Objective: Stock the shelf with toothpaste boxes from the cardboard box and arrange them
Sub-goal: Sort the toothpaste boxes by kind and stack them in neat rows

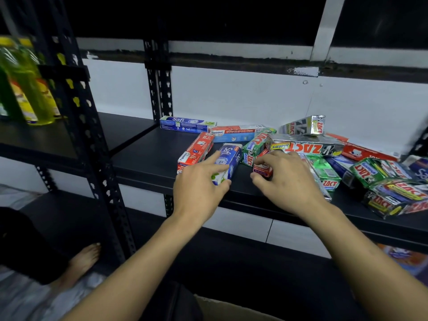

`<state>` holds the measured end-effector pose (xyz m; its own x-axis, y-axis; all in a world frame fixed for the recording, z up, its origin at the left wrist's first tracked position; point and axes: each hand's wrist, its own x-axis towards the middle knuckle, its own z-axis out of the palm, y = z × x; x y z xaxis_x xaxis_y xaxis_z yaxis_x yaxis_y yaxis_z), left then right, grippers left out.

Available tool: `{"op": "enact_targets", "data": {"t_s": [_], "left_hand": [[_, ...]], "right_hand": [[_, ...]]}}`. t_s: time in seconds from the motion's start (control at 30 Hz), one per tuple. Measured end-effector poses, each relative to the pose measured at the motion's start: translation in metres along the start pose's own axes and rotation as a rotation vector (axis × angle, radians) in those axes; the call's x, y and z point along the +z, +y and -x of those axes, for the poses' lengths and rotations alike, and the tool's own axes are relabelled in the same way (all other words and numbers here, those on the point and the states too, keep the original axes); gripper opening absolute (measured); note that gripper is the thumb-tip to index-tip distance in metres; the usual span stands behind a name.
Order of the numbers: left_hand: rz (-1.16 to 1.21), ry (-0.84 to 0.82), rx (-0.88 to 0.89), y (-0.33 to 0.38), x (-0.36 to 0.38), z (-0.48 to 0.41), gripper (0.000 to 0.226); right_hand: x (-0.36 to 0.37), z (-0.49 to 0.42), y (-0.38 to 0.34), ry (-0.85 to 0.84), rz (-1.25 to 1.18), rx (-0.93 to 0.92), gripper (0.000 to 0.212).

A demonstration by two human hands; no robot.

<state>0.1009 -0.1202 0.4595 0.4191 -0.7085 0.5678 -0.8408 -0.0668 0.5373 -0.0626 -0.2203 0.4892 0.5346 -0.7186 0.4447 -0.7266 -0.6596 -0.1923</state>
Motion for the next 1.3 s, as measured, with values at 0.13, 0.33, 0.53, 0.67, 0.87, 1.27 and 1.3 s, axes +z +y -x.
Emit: {"op": "enact_targets", "data": {"t_s": [0.13, 0.33, 0.53, 0.67, 0.87, 1.27, 1.3], "left_hand": [[0.073, 0.092, 0.046, 0.001, -0.013, -0.009, 0.02], [0.203, 0.25, 0.166, -0.007, -0.038, -0.031, 0.015], [0.228, 0.402, 0.294, -0.015, -0.063, -0.041, 0.013], [0.179, 0.542, 0.378, -0.024, -0.081, -0.048, 0.011], [-0.068, 0.702, 0.423, -0.07, -0.074, -0.055, 0.011], [-0.058, 0.294, 0.014, -0.124, -0.027, -0.043, 0.024], [-0.002, 0.285, -0.022, -0.122, -0.028, -0.044, 0.025]], "right_hand": [[-0.001, -0.005, -0.001, 0.011, -0.017, -0.015, 0.037], [0.006, -0.012, -0.008, 0.033, -0.039, -0.045, 0.035], [0.016, -0.019, -0.023, 0.001, -0.042, -0.089, 0.036], [0.025, -0.029, -0.039, -0.018, -0.09, -0.159, 0.036], [0.048, -0.05, -0.071, -0.086, -0.233, -0.279, 0.047], [0.071, -0.07, -0.089, -0.369, -0.28, -0.246, 0.059], [0.068, -0.066, -0.089, -0.352, -0.282, -0.23, 0.057]]}}
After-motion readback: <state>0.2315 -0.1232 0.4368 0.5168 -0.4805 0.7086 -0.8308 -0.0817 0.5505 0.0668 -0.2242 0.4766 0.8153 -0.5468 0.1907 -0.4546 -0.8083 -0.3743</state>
